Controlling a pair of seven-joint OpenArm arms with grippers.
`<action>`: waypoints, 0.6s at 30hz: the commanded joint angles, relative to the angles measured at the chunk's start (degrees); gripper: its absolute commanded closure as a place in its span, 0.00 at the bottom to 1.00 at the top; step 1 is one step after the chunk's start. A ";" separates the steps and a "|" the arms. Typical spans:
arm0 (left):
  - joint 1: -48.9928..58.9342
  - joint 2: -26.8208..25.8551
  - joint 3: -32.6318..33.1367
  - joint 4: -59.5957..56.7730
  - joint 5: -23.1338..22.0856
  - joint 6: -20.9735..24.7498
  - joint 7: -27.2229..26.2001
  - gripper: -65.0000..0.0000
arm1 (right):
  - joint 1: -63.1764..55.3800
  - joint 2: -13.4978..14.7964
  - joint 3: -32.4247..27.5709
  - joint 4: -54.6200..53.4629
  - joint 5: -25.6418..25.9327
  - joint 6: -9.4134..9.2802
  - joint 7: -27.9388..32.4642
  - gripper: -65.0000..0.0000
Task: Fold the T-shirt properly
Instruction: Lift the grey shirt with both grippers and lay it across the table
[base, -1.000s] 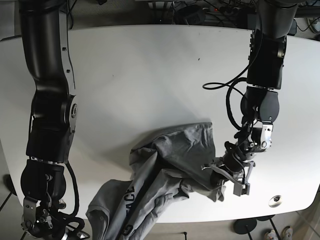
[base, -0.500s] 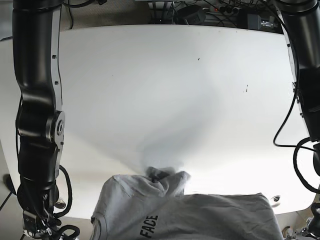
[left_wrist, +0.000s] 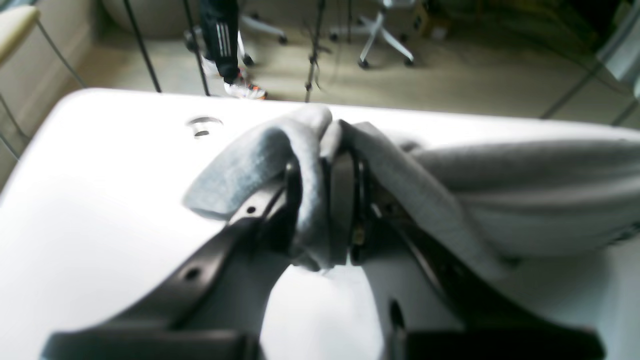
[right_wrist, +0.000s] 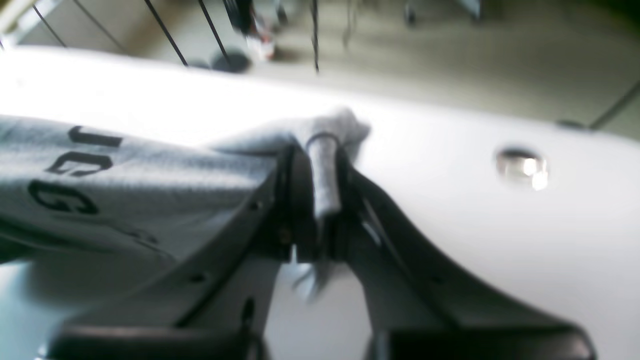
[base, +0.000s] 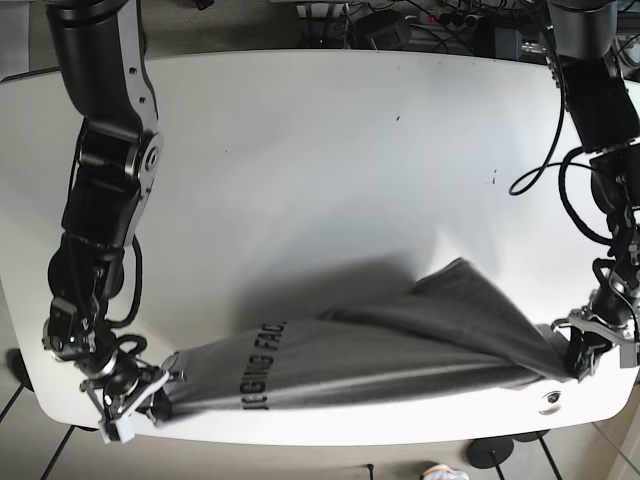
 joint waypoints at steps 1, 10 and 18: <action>2.45 -1.47 -2.21 2.12 -3.94 0.19 -2.25 1.00 | -2.68 0.60 1.27 8.99 1.85 -0.12 1.75 0.97; 26.89 -1.38 -11.09 11.08 -14.05 0.19 -2.25 1.00 | -33.63 -1.95 7.24 32.55 2.55 0.41 -4.41 0.97; 42.63 5.47 -18.82 17.06 -15.11 -2.45 -2.34 1.00 | -51.74 -2.65 10.85 38.09 13.98 0.32 -4.41 0.97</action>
